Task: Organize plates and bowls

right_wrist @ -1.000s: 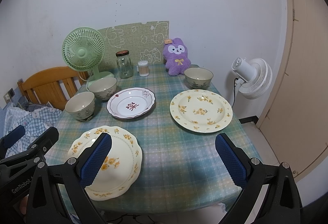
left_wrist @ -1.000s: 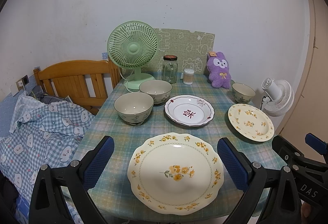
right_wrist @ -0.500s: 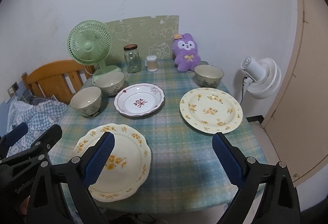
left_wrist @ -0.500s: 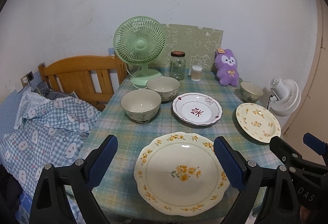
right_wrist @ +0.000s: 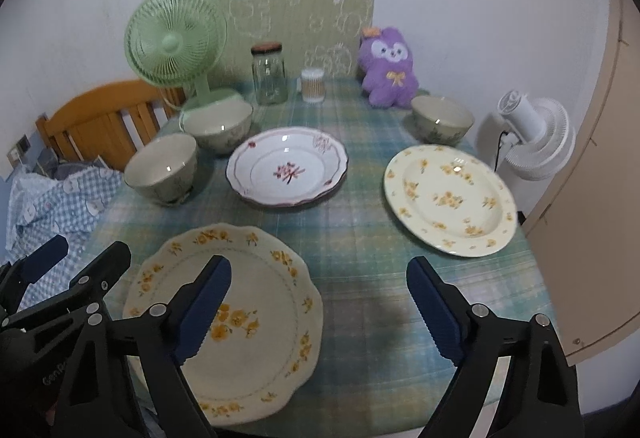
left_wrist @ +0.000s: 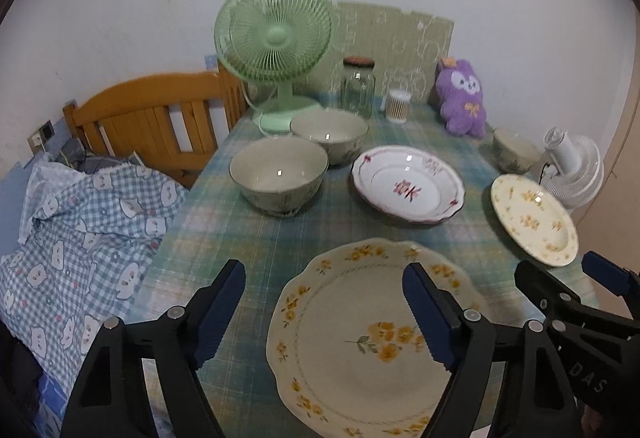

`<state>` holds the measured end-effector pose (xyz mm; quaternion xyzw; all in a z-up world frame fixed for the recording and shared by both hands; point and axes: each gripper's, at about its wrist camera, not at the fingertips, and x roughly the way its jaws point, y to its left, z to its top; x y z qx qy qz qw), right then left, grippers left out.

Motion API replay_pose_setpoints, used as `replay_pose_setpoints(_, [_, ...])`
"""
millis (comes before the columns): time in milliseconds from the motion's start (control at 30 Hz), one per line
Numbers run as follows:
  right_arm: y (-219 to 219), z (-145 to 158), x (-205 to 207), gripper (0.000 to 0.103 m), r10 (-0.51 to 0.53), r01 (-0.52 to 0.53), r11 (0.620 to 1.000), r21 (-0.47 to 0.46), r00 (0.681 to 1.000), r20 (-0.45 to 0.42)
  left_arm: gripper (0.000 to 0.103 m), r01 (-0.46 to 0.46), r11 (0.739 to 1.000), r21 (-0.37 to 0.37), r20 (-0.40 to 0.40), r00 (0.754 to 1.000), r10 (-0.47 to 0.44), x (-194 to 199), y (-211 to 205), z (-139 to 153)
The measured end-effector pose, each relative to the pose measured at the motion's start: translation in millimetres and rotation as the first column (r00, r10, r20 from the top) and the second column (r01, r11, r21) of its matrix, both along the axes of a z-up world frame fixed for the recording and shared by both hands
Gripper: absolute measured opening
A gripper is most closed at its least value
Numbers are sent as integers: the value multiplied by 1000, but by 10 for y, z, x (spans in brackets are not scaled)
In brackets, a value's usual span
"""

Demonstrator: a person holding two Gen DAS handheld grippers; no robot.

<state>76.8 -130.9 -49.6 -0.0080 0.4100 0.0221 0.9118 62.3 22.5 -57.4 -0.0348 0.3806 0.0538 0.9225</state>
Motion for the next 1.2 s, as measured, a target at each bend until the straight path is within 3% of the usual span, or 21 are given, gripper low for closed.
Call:
replay_pose_setpoints(333, [240, -524, 348, 86, -5, 0, 1000, -30, 990, -142, 76, 3, 1000, -21, -123, 992, -5, 329, 179, -482])
replay_pose_setpoints(600, [281, -859, 520, 77, -45, 34, 998, -49, 969, -242, 69, 34, 998, -46, -226, 973, -43, 510, 228, -813])
replay_pose_setpoints(700, [284, -917, 565, 75, -58, 46, 998, -54, 962, -266, 69, 63, 996, -67, -242, 967, -77, 533, 239, -867])
replay_pose_setpoints(1000, [258, -1009, 642, 64, -103, 90, 994, -55, 939, -329, 51, 106, 992, -68, -304, 945, -122, 665, 251, -954])
replay_pose_setpoints(1067, [248, -1015, 659, 57, -95, 87, 996, -36, 935, -343, 51, 111, 992, -67, -317, 940, -126, 668, 255, -964])
replay_pose_setpoints(1200, [255, -1017, 671, 57, -82, 73, 997, -37, 934, -348, 52, 111, 992, -63, -329, 936, -126, 681, 240, -955])
